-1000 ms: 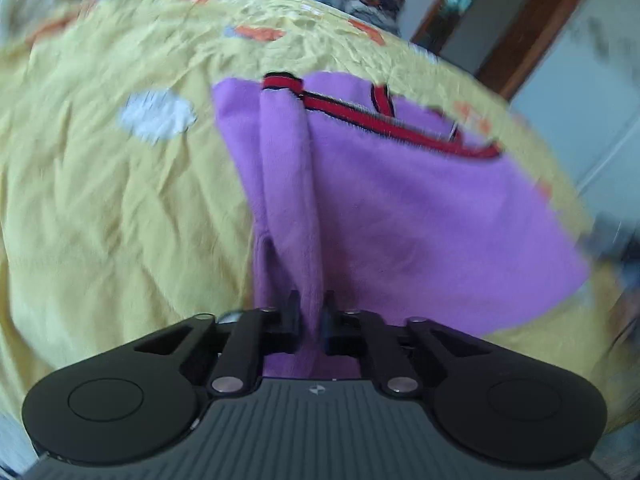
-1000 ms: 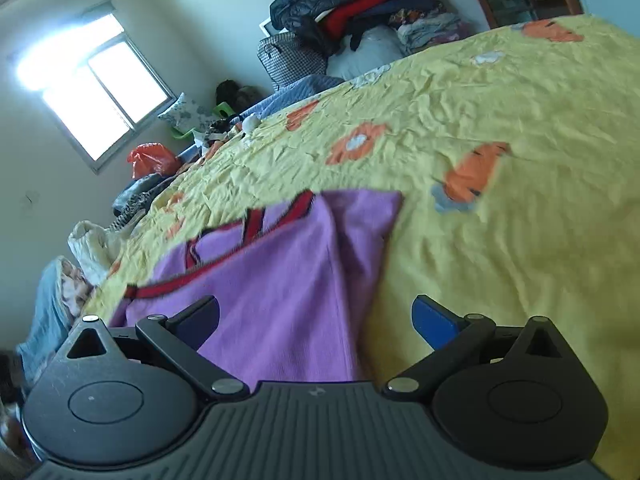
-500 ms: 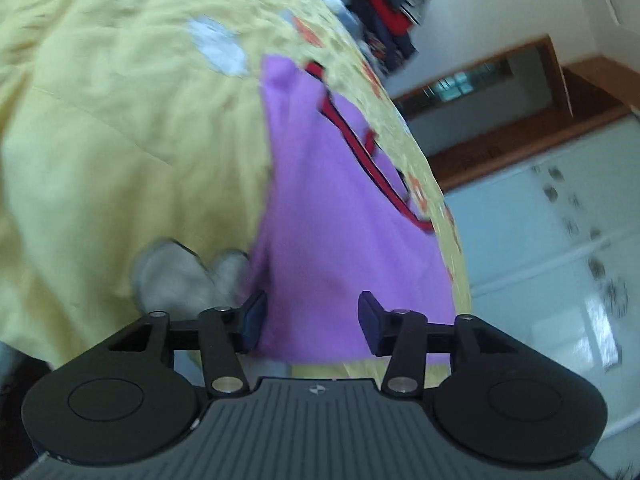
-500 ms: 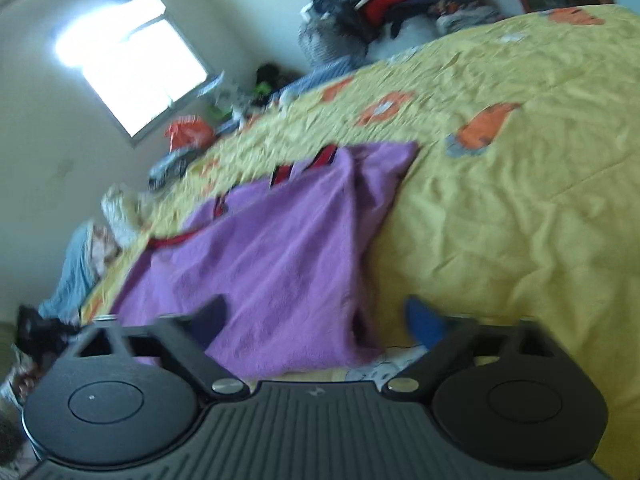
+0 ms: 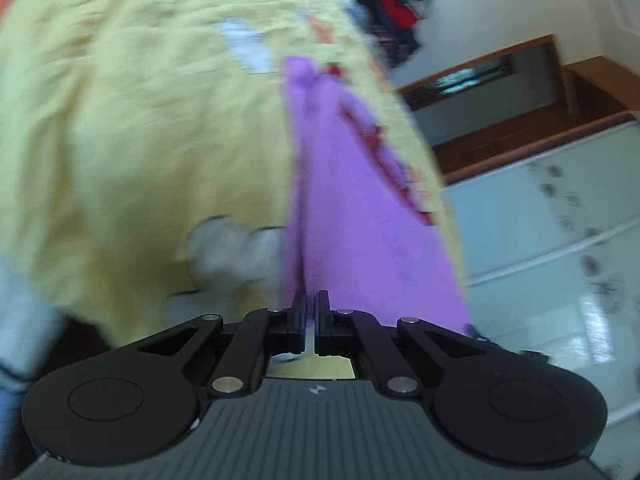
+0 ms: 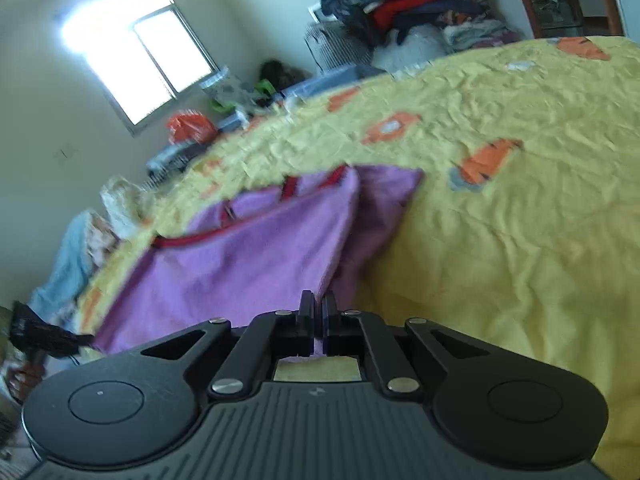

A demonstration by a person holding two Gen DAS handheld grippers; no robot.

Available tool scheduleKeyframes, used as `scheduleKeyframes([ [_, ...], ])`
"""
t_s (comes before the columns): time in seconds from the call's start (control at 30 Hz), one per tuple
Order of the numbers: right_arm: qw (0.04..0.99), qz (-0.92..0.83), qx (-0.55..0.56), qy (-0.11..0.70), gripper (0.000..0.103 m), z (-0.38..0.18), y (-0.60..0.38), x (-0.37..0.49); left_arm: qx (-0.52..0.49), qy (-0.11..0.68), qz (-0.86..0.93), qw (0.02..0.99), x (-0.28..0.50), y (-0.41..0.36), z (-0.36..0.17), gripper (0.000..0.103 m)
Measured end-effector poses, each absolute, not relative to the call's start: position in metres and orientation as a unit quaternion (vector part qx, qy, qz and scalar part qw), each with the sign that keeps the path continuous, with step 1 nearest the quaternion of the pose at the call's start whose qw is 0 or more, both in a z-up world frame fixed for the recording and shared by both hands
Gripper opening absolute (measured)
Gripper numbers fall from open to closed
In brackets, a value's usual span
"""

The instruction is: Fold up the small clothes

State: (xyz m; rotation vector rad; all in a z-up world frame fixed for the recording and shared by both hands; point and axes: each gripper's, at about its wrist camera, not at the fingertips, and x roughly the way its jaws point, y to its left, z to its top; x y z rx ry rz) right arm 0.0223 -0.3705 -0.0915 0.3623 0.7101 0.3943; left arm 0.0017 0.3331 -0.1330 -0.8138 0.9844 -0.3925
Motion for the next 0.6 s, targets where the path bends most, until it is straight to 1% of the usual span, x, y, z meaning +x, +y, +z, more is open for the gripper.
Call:
scheduleKeyframes([
  [0.07, 0.912, 0.146, 0.174, 0.343, 0.006, -0.088, -0.377, 0.023, -0.360, 0.447, -0.172, 0.800, 0.002, 0.333, -0.122, 0.001],
  [0.13, 0.938, 0.119, 0.142, 0.294, 0.008, -0.065, -0.370, 0.020, -0.330, 0.429, -0.162, 0.825, 0.008, 0.323, -0.097, 0.025],
  [0.17, 0.942, 0.126, 0.123, 0.286, 0.009, -0.055, -0.358, 0.026, -0.312, 0.421, -0.167, 0.835, 0.016, 0.312, -0.085, 0.061],
  [0.2, 0.940, 0.144, 0.106, 0.291, 0.009, -0.048, -0.342, 0.037, -0.284, 0.407, -0.165, 0.852, 0.025, 0.296, -0.071, 0.091],
  [0.23, 0.939, 0.155, 0.087, 0.293, 0.009, -0.044, -0.323, 0.049, -0.255, 0.391, -0.158, 0.870, 0.036, 0.279, -0.060, 0.097],
  [0.27, 0.939, 0.162, 0.070, 0.295, 0.011, -0.044, -0.302, 0.062, -0.230, 0.382, -0.170, 0.879, 0.051, 0.258, -0.053, 0.094],
  [0.33, 0.929, 0.179, 0.046, 0.320, 0.034, -0.051, -0.260, 0.099, -0.191, 0.374, -0.176, 0.890, 0.084, 0.217, -0.050, 0.094],
  [0.37, 0.928, 0.181, 0.041, 0.323, 0.067, -0.056, -0.242, 0.116, -0.176, 0.375, -0.168, 0.895, 0.103, 0.200, -0.052, 0.093],
  [0.4, 0.927, 0.190, 0.034, 0.323, 0.092, -0.062, -0.225, 0.132, -0.153, 0.376, -0.165, 0.899, 0.121, 0.183, -0.056, 0.093],
  [0.43, 0.922, 0.207, 0.019, 0.327, 0.095, -0.068, -0.208, 0.147, -0.130, 0.378, -0.147, 0.905, 0.138, 0.170, -0.063, 0.093],
  [0.47, 0.922, 0.214, -0.007, 0.323, 0.093, -0.072, -0.192, 0.159, -0.104, 0.385, -0.115, 0.910, 0.153, 0.159, -0.073, 0.089],
  [0.5, 0.925, 0.204, -0.044, 0.318, 0.093, -0.077, -0.177, 0.166, -0.086, 0.397, -0.090, 0.909, 0.166, 0.153, -0.082, 0.082],
  [0.53, 0.920, 0.197, -0.080, 0.328, 0.093, -0.084, -0.165, 0.174, -0.090, 0.408, -0.077, 0.905, 0.174, 0.155, -0.094, 0.083],
  [0.6, 0.905, 0.189, -0.117, 0.363, 0.094, -0.104, -0.160, 0.187, -0.074, 0.391, -0.056, 0.916, 0.173, 0.163, -0.100, 0.085],
])
